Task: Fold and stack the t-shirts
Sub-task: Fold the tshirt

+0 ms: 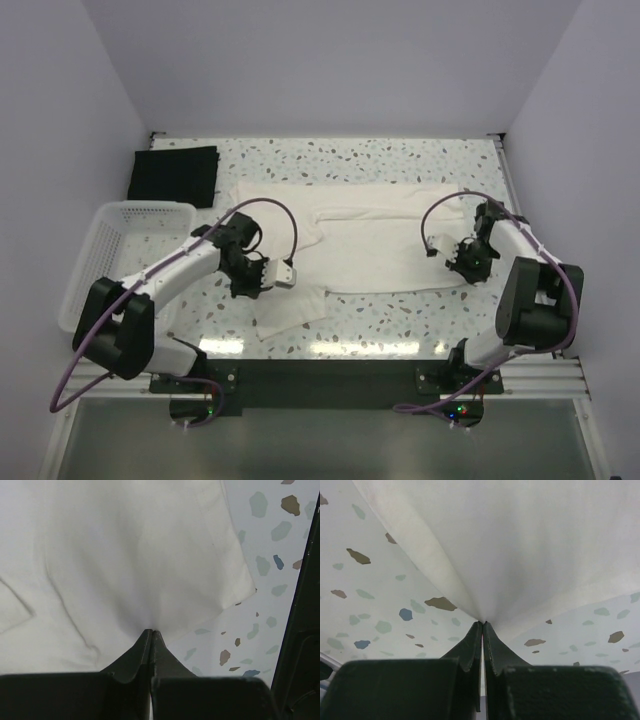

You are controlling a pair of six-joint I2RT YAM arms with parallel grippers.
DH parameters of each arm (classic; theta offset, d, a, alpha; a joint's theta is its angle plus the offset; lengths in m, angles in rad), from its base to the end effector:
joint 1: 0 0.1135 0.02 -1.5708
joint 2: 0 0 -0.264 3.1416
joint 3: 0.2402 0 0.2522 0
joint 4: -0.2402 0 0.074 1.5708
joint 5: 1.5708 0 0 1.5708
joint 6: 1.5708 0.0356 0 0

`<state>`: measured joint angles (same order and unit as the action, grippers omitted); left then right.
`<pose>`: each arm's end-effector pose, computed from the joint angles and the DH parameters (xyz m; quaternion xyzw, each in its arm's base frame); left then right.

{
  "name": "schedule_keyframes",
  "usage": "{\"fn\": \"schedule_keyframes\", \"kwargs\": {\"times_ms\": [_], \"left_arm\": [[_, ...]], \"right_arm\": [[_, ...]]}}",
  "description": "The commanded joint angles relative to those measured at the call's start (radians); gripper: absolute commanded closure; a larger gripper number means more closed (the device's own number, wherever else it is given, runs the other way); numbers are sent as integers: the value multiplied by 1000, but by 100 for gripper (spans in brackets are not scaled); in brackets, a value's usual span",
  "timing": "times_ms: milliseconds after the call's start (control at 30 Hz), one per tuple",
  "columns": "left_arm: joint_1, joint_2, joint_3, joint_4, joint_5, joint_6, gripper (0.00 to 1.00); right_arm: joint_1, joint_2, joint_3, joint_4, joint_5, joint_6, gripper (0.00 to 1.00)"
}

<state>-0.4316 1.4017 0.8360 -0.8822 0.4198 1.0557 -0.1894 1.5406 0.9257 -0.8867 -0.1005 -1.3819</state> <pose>0.2006 -0.1084 0.1874 0.6703 0.7098 -0.1795 0.1210 0.2504 -0.0444 0.1759 -0.5619 0.8249 0.0110 0.0599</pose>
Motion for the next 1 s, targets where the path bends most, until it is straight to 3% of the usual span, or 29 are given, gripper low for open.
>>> {"fn": "schedule_keyframes", "kwargs": {"times_ms": [0, 233, 467, 967], "left_arm": [[17, -38, 49, -69, 37, -29, 100], [42, -35, 93, -84, 40, -39, 100], [152, 49, 308, -165, 65, 4, 100], [195, 367, 713, -192, 70, 20, 100]], "right_arm": [[-25, -40, 16, -57, -39, -42, 100], [-31, -57, 51, -96, -68, -45, 100], [-41, -14, 154, -139, -87, -42, 100], [-41, 179, 386, -190, -96, 0, 100]]}}
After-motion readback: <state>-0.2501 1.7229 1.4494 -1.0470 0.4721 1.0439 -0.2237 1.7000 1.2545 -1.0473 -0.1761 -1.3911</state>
